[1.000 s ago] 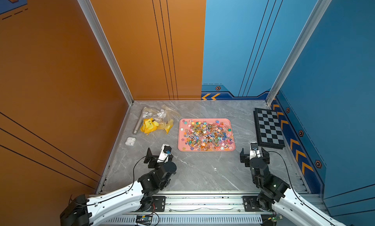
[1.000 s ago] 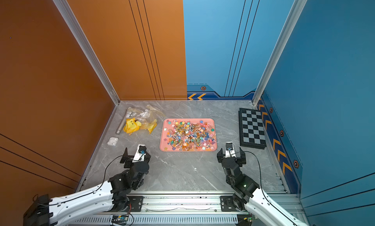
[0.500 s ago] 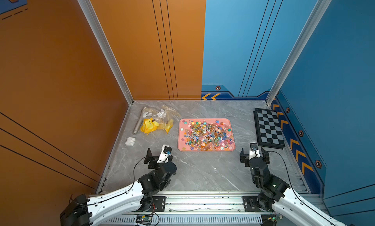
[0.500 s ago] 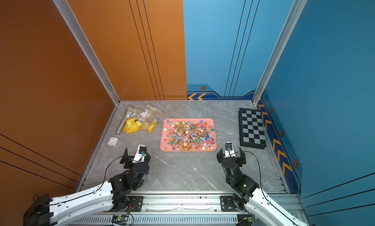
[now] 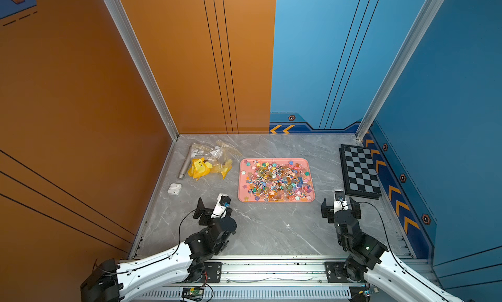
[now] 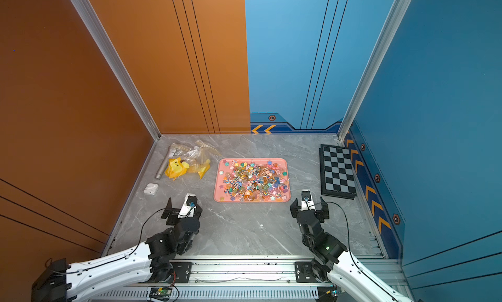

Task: Pour candies out of the ziploc bag
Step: Reset both arms

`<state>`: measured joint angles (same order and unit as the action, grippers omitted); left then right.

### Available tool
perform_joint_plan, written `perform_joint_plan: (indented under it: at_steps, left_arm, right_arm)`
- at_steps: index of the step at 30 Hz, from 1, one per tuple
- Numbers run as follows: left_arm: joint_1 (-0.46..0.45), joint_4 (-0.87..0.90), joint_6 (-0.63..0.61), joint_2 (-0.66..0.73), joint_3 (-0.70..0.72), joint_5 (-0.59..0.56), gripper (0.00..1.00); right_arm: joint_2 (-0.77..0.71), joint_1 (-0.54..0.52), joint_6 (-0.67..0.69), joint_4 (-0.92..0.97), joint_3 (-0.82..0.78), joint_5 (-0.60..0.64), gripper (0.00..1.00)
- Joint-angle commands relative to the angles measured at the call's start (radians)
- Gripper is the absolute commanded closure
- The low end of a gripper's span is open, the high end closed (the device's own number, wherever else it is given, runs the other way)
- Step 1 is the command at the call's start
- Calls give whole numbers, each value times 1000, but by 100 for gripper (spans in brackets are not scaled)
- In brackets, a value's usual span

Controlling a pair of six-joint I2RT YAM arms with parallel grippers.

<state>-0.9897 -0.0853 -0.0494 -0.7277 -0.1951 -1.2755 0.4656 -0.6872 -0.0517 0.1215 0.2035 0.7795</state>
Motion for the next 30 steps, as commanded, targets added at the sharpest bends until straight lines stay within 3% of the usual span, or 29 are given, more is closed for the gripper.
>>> perform_joint_plan:
  at_steps: [1, 19, 30]
  left_arm:
    - [-8, -24, -14, 7, 15, -16, 2]
    - [3, -22, -18, 12, 16, 7, 2]
    - [73, 59, 12, 97, 15, 105, 2]
  right_arm:
    - [-14, 9, -12, 14, -12, 15, 0]
    - [-50, 42, -8, -2, -26, -10, 0]
    - [-16, 108, -17, -32, -23, -68, 0]
